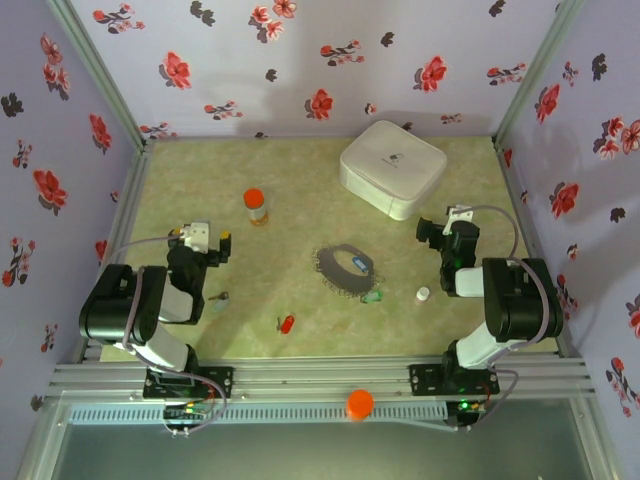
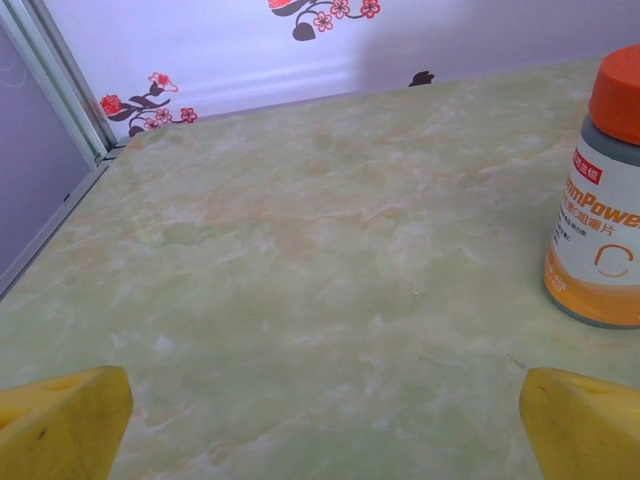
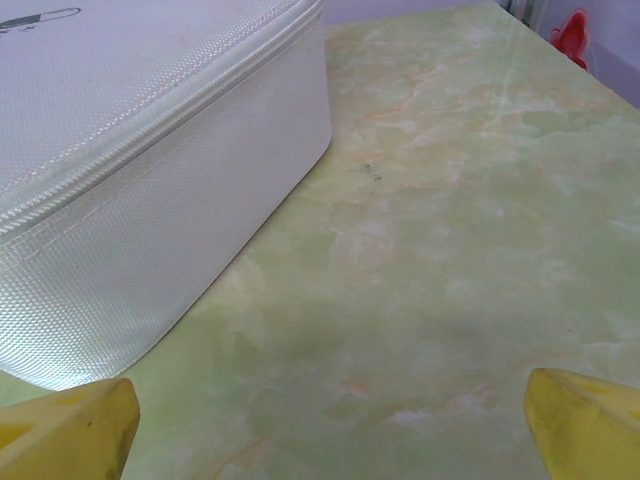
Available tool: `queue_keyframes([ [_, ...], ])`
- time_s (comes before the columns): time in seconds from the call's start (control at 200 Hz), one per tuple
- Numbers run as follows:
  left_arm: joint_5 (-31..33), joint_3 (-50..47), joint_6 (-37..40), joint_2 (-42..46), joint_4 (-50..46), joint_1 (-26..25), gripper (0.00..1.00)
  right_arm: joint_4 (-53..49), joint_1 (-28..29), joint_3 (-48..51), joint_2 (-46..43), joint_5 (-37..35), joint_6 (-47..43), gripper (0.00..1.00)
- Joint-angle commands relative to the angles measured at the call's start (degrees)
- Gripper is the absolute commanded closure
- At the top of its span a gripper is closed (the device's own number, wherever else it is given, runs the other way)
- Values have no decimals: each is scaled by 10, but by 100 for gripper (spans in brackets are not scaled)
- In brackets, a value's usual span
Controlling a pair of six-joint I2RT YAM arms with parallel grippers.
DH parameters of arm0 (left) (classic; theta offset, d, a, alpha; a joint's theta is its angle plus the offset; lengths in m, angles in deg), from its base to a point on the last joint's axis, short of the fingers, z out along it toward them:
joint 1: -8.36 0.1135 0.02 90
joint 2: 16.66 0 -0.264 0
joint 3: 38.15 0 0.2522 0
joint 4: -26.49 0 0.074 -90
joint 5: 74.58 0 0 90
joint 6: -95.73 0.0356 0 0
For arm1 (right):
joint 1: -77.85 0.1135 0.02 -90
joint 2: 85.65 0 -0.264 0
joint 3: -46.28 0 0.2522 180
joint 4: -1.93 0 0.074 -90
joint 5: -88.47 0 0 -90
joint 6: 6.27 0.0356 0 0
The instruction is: Put the keys on the keyring
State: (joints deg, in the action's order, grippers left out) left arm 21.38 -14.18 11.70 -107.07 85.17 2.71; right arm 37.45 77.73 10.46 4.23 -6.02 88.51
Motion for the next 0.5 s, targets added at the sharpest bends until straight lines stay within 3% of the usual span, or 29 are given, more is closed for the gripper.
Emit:
queue_keyframes([
  [0.0,11,-7,-2,22,23,5,0,8,-2,-6,-6,-12,3,1],
  [0.125,56,-41,-21,113,14,5,0,-31,0,-9,-55,-37,7,1],
  [0.245,83,-55,-30,225,-32,-1,0,-183,4,-52,-141,-63,22,1],
  [0.4,87,23,-88,377,-299,-7,0,-362,6,-121,-223,-60,108,1],
  [0.495,82,54,-119,424,-389,-17,1,-462,12,-158,-252,-22,148,4],
])
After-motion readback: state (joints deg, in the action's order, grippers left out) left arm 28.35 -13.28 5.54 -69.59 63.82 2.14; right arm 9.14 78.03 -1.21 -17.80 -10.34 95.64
